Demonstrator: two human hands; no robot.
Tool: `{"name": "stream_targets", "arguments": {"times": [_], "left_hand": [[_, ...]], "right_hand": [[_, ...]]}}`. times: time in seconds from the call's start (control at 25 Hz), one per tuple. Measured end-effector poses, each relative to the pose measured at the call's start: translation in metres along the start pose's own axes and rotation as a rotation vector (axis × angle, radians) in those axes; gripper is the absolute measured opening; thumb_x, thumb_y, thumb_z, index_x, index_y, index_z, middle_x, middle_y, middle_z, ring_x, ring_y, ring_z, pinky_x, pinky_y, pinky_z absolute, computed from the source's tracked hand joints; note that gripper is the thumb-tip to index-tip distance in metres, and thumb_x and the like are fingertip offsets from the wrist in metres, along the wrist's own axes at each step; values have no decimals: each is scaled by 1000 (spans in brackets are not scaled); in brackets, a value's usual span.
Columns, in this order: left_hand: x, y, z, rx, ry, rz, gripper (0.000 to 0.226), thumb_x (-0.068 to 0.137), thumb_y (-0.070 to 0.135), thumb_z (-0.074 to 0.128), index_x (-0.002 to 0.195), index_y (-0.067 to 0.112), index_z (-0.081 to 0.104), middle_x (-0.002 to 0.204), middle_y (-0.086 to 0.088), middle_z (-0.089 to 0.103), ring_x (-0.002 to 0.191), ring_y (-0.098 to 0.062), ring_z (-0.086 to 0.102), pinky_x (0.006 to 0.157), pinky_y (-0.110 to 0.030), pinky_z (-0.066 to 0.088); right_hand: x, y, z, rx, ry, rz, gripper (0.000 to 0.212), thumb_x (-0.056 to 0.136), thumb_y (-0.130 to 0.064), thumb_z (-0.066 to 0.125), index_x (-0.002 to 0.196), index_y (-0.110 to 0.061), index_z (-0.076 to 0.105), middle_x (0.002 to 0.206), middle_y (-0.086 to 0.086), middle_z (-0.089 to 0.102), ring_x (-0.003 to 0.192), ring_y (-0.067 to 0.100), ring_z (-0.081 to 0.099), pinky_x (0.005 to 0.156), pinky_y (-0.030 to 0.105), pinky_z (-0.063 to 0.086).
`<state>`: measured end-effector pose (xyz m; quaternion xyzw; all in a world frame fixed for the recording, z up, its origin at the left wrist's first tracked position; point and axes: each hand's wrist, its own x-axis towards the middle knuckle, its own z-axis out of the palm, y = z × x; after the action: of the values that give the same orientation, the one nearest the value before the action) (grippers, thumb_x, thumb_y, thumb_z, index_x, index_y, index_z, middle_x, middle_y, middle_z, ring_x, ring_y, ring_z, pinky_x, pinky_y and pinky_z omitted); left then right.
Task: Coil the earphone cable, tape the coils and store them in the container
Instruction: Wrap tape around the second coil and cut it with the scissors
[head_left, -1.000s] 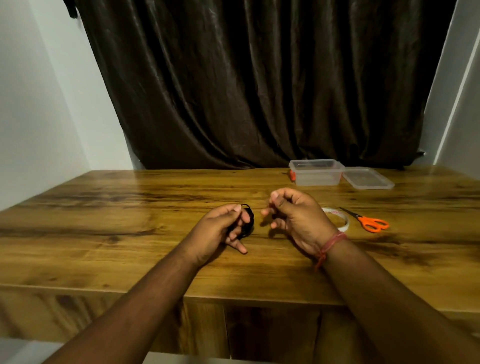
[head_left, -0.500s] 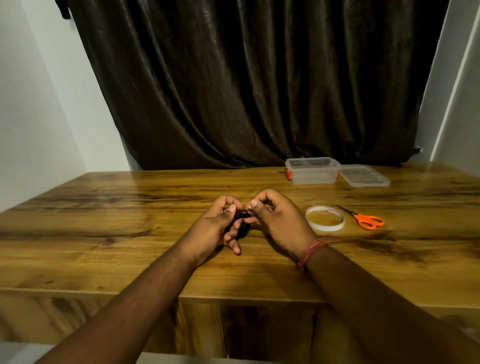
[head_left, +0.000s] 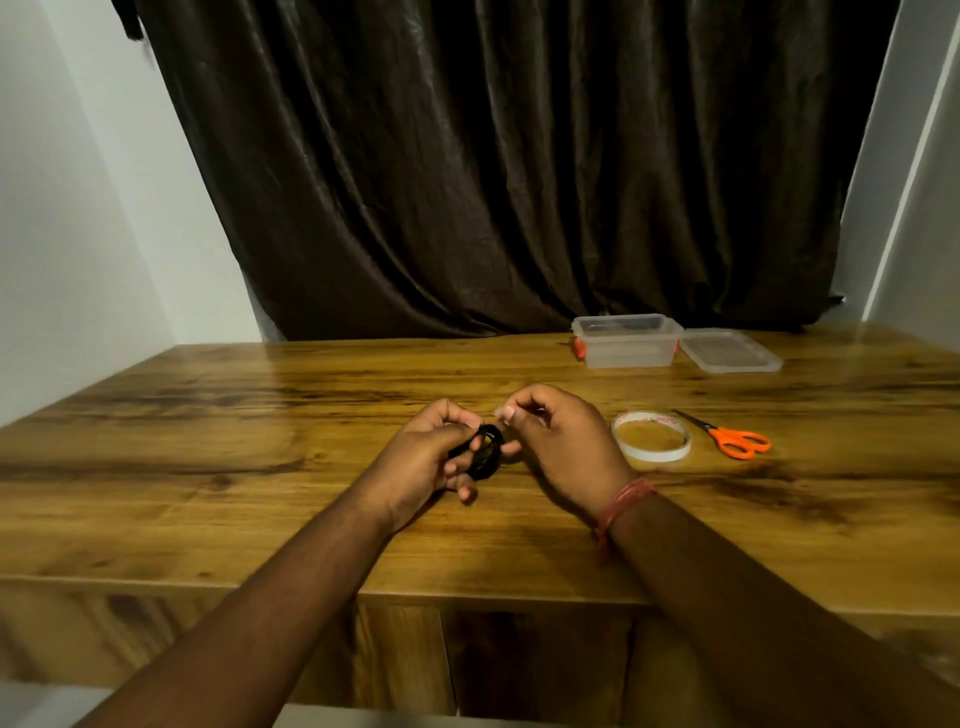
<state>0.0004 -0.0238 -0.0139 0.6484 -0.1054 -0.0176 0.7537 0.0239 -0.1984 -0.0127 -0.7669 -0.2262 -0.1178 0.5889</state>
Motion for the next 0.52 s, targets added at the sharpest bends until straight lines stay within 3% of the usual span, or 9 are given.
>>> {"name": "stream_targets", "arguments": {"times": [0.16,0.28,0.36,0.52], "left_hand": [[0,-1,2,72,26,-1,7,101,5,46,97,8,52,64,0,53,44,-7,38,40,-27,42],[0,-2,2,154,41,36,6,102,9,47,98,9,52,66,1,54,44,-7,41,41,-27,44],[-1,-4,3,237,34,81,8,103,12,47,97,9,51,59,8,54,43,-6,43,41,-28,45],[-2,-6,7,359,39,144,13,105,17,44,94,15,50,67,6,58,41,-13,47,41,-30,43]], "right_hand": [[0,1,0,-263,93,-147,11,95,-19,61,90,-18,70,84,-3,66,73,14,63,64,26,51],[-2,-2,1,-486,114,-283,12,96,-19,59,95,-17,70,89,-3,65,81,11,57,71,24,42],[-4,-6,3,-596,113,-342,13,97,-19,56,97,-16,69,93,1,64,85,15,58,74,30,45],[-9,-11,12,-513,82,-366,13,98,-15,52,96,-12,64,95,1,58,82,14,55,74,33,48]]}}
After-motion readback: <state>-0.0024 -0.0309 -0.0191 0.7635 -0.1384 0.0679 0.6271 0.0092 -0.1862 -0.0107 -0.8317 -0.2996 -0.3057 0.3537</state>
